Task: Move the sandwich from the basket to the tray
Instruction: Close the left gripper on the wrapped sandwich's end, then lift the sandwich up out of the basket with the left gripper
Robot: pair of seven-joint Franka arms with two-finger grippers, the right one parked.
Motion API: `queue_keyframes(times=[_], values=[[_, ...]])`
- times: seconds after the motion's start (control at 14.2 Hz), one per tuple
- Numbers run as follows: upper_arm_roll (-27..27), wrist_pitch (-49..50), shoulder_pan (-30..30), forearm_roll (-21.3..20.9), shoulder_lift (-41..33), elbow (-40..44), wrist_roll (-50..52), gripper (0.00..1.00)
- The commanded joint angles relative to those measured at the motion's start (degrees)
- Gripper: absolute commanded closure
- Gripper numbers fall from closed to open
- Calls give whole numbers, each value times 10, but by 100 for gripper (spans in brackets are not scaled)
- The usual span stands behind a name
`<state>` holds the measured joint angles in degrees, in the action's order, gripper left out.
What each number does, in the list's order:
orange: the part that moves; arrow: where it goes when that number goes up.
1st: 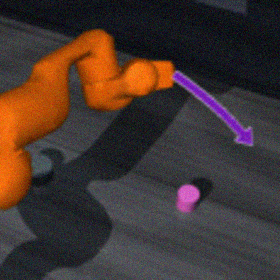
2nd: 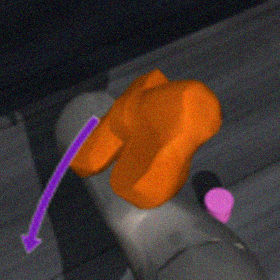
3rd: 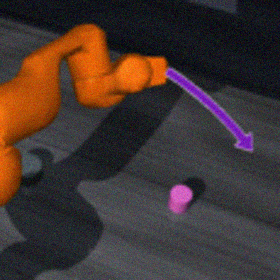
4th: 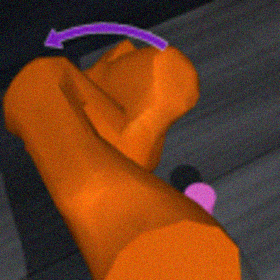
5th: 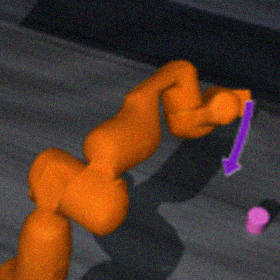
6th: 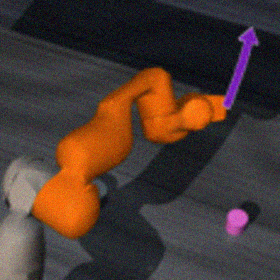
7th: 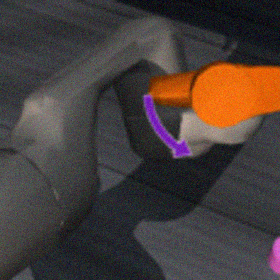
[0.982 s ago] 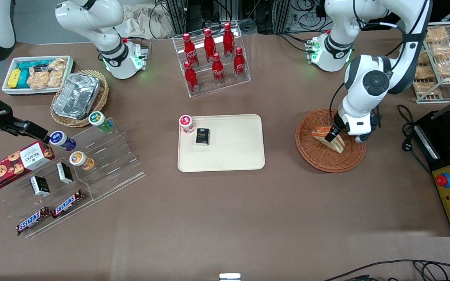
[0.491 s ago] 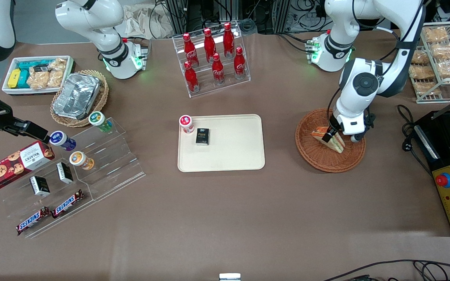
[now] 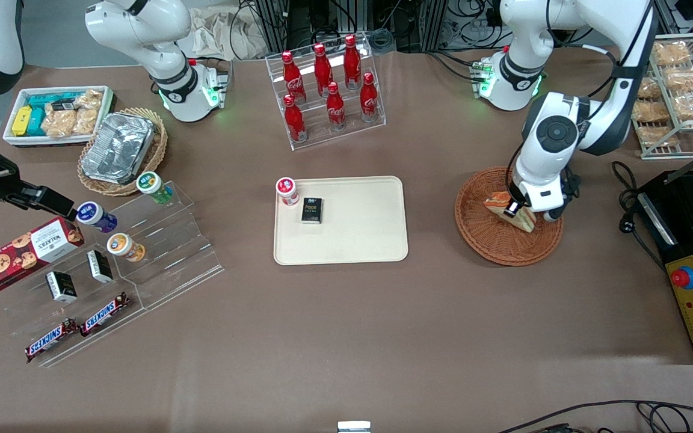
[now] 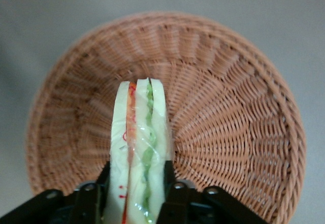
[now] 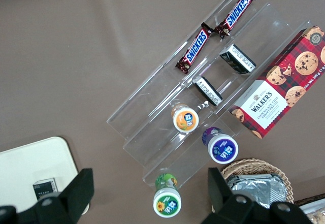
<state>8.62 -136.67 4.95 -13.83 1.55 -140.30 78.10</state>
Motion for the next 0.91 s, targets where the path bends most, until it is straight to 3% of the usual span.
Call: queue_keyframes(times=[0.0,0.35,0.56,0.84], values=[[6,138,2,1,-14,90,-25,100],[10,316,1,72,-17,250,-108,100],[16,391,4,78,-11,333,-124,100],[47,401,6,78,-20,355,-138,100]])
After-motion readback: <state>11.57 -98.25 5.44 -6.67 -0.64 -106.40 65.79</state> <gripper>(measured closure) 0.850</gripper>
